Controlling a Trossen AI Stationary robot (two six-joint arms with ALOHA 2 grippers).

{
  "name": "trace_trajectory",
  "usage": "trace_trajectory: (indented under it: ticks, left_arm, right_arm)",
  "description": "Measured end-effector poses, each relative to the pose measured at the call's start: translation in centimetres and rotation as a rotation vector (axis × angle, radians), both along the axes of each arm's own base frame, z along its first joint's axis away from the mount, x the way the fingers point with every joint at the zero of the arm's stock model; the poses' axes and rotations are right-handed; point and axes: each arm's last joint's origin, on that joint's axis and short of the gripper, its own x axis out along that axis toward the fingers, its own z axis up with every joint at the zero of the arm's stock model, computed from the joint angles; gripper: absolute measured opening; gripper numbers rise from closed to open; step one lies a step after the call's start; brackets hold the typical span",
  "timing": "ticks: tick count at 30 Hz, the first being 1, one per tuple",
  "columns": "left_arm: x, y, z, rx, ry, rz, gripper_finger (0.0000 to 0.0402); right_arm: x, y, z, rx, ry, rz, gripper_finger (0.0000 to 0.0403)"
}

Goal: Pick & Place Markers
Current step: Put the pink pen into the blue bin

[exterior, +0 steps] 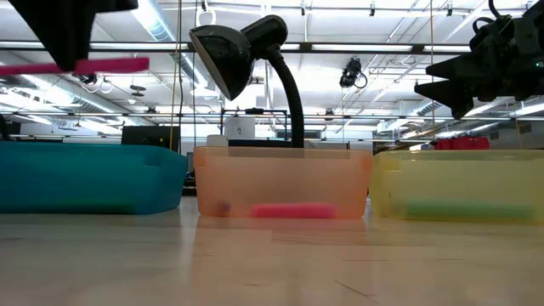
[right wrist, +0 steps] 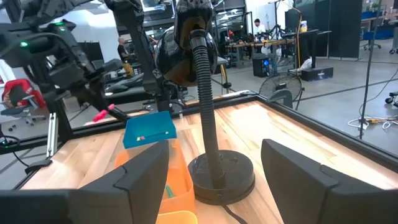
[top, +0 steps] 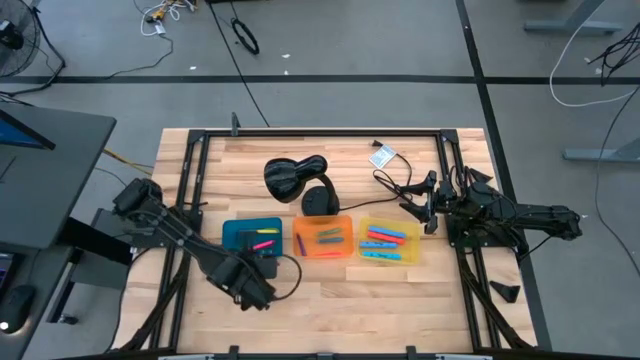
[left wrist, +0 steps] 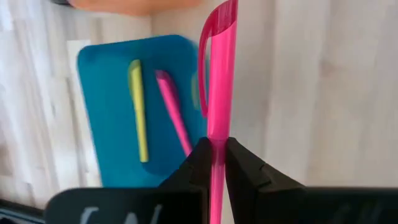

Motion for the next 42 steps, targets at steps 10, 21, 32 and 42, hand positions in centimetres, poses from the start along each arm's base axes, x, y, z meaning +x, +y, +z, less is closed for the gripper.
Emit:
trace_trajectory:
  ticks: [10,21,32,42]
  left_arm:
    - [-1.6,4.2,-1.6,0.046,0.015,-0.031,0.0027]
    - [-3.2,8.1,-3.2,0.028,0.013,-0.086,0.0027]
    - [-3.4,11.1,-5.0,0.024,-0.005,-0.090,0.0027]
    - [-3.0,12.0,-6.3,0.017,-0.045,-0.096,0.0027]
  right_arm:
    - [0.0,0.0,0.0,0.000,0.000,0.000,0.0259]
    - [0.0,0.0,0.0,0.000,0.000,0.000,0.0259]
    - [0.0,0.0,0.0,0.000,0.000,0.000,0.0259]
    - [0.0,0.0,0.0,0.000,0.000,0.000,0.0259]
